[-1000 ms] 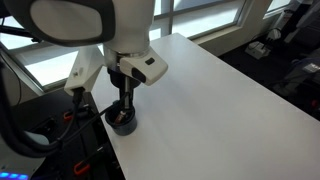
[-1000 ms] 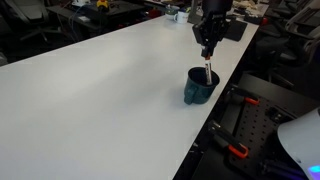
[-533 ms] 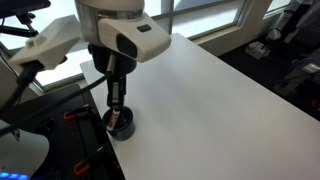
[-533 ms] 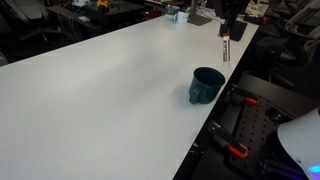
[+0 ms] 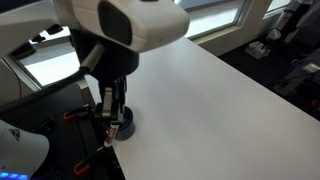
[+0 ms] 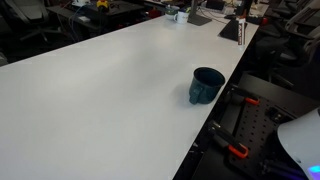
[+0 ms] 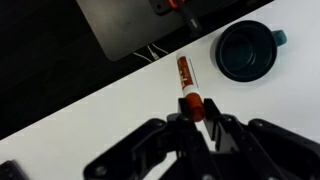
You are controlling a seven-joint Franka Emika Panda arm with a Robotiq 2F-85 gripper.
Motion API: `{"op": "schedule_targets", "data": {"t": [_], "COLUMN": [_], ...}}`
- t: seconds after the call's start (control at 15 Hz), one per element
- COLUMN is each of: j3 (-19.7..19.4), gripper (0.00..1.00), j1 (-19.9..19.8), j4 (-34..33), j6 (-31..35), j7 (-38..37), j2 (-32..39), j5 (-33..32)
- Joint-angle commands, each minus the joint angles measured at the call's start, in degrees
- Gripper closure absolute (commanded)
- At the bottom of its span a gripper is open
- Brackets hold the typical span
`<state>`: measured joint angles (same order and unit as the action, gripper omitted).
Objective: Put the sharpie on the table
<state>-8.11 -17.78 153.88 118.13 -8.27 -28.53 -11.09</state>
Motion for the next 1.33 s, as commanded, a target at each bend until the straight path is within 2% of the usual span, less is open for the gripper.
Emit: {"op": "schedule_targets", "data": {"t": [0.0,0.33,0.67,0.93,1.27], "j3": [-0.57,0.4,0.94,0.05,-0.99], "gripper": [0.95,0.95,0.95,0.95,0.95], "j1": [-1.24,-1.47,-0.81,0.58,2.54], "j4": [-0.67,0.13,-0.36,-1.01,-2.01], "j6": [2.79,12.75,21.91,25.83,28.61], "j7": [-0.88,-6.1,-15.06,-19.42,-22.5], "j2": [5.66,14.1,21.7,26.03,30.0], "j5": [-4.57,-12.78,-23.44,-28.82,-32.28]}}
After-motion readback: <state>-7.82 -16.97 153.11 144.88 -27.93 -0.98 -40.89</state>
